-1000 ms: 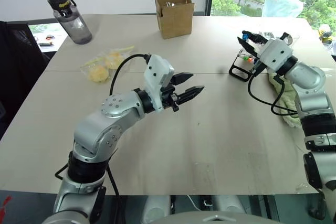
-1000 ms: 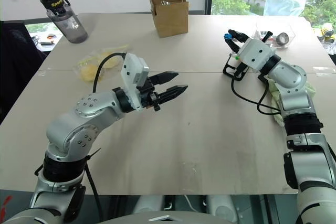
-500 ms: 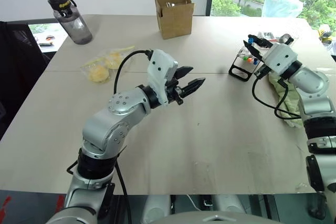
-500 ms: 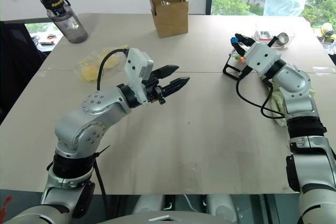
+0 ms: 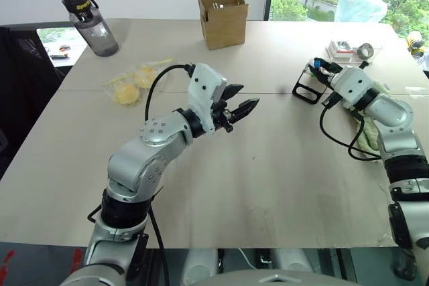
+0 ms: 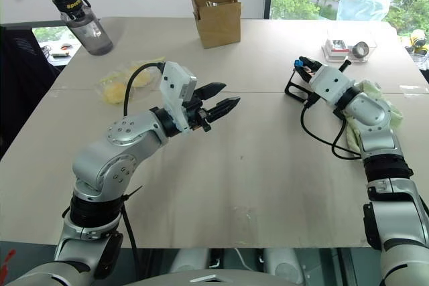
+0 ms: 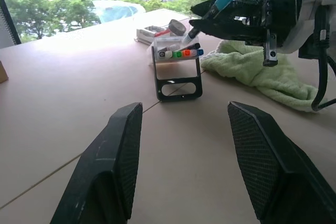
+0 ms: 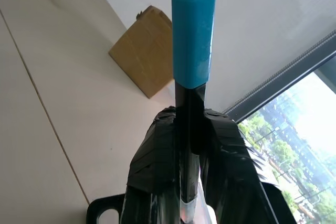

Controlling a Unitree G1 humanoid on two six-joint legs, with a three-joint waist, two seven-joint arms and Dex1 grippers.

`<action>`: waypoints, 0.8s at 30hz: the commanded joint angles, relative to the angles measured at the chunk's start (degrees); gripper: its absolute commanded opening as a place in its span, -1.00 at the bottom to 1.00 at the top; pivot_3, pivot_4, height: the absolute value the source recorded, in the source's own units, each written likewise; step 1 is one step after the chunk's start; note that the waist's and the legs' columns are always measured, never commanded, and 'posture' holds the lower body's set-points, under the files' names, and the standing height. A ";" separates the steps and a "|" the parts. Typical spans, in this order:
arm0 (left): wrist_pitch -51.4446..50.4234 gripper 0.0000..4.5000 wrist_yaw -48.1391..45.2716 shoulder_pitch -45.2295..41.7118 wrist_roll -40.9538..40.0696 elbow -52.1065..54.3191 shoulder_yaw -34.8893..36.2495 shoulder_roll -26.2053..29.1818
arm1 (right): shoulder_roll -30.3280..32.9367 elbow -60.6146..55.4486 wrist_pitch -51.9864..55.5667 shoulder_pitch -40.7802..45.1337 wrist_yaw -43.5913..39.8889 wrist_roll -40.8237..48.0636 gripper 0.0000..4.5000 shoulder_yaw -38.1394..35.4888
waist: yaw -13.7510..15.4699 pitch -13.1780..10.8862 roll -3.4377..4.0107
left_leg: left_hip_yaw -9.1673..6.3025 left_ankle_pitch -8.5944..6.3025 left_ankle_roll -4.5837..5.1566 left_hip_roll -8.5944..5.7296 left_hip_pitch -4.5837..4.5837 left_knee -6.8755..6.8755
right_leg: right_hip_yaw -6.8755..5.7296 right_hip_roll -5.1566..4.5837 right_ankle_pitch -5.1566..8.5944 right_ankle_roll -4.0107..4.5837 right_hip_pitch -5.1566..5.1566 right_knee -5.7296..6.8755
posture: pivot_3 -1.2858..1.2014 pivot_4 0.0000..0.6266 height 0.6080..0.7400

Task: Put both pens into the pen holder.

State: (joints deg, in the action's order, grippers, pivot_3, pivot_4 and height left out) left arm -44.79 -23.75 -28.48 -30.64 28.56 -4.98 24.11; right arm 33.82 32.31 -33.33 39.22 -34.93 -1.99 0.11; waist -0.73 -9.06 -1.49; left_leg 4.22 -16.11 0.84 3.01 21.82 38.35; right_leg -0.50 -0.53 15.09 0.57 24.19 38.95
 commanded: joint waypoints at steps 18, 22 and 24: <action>-0.65 0.21 0.54 0.16 -0.42 3.35 1.06 -0.58 | -0.24 13.40 -8.80 9.82 6.72 -5.40 0.75 0.42 | -0.08 0.00 0.01 | 0.01 0.01 -0.01 0.00 -0.01 0.01 | 0.01 0.00 0.00 0.00 0.00 0.01 | 0.03 -0.52 0.98; -0.93 0.21 0.28 0.85 -0.56 3.92 1.42 -0.18 | -0.22 12.93 -9.49 9.75 7.18 -3.94 0.75 -0.20 | -0.08 0.00 0.01 | 0.02 0.01 -0.01 0.00 -0.01 0.01 | 0.02 0.00 0.00 0.00 0.00 0.00 | 0.03 -0.52 0.98; -0.87 0.21 0.07 1.22 -0.47 3.95 1.58 0.07 | -0.23 12.02 -8.71 9.02 6.12 -2.48 0.75 -0.45 | -0.07 0.00 0.01 | 0.02 0.01 -0.01 0.00 -0.02 0.01 | 0.02 0.00 0.00 0.00 0.00 0.00 | 0.03 -0.52 0.98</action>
State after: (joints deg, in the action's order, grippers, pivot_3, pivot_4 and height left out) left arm -45.93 -23.50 -27.38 -30.70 30.17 -4.75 23.81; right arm 33.14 46.27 -41.58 47.28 -28.60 -6.88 1.50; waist -0.80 -9.06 -1.48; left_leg 4.23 -16.10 0.83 3.01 21.81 38.36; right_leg -0.49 -0.54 15.09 0.57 24.19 38.96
